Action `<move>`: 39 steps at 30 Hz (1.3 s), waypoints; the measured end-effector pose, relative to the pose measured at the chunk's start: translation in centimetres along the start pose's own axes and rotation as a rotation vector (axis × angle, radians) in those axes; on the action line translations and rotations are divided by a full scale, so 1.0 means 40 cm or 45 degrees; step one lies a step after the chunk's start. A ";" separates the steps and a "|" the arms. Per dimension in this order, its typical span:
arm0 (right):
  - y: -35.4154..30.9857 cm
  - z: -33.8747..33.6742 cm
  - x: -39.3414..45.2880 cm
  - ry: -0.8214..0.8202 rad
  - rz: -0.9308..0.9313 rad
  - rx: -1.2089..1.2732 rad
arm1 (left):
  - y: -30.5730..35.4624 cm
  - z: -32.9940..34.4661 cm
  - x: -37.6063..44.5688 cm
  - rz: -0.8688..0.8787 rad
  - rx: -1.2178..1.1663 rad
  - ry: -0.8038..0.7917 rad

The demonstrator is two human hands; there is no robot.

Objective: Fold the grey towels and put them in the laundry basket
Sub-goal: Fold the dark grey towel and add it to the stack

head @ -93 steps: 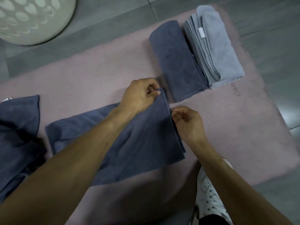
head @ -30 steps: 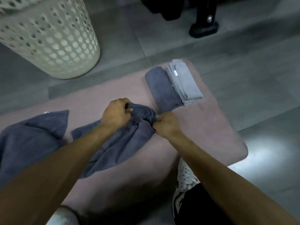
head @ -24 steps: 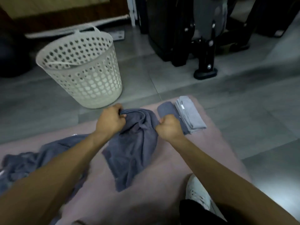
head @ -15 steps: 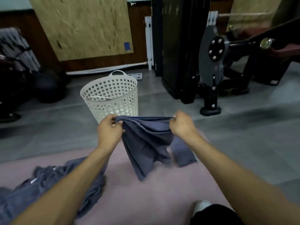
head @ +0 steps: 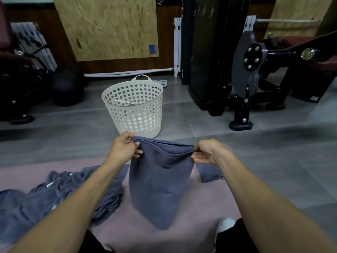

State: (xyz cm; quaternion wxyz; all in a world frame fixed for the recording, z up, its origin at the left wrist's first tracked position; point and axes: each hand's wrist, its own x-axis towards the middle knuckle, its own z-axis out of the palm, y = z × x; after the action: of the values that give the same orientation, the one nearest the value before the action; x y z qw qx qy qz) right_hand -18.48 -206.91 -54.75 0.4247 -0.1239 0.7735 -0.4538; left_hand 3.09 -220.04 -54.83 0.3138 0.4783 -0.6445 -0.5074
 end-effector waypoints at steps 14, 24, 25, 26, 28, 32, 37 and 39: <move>0.020 0.003 0.027 -0.088 -0.014 0.119 | -0.025 0.028 -0.001 -0.281 -0.021 -0.095; 0.033 -0.031 0.035 -0.182 -0.179 -0.283 | -0.038 0.016 0.029 -0.245 0.032 -0.003; 0.035 -0.028 0.034 -0.172 -0.211 -0.419 | -0.041 0.017 0.030 -0.239 0.049 -0.007; 0.035 -0.025 0.032 -0.153 -0.237 -0.546 | -0.043 0.019 0.031 -0.235 0.066 -0.018; 0.032 -0.020 0.031 -0.049 -0.295 -0.796 | -0.046 0.024 0.031 -0.235 0.100 -0.045; 0.027 -0.005 0.041 0.113 -0.362 -0.855 | -0.058 0.029 0.034 -0.238 0.182 -0.061; 0.029 -0.025 0.047 -0.093 -0.174 -0.240 | -0.070 0.013 0.038 -0.261 0.208 -0.031; 0.027 -0.035 0.041 -0.123 -0.177 -0.166 | -0.066 0.012 0.037 -0.261 0.161 -0.039</move>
State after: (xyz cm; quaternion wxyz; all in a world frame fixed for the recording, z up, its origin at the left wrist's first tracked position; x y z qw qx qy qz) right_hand -20.35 -206.41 -56.20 0.4200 -0.2264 0.7695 -0.4245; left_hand 2.95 -221.31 -57.62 0.2196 0.5526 -0.6276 -0.5025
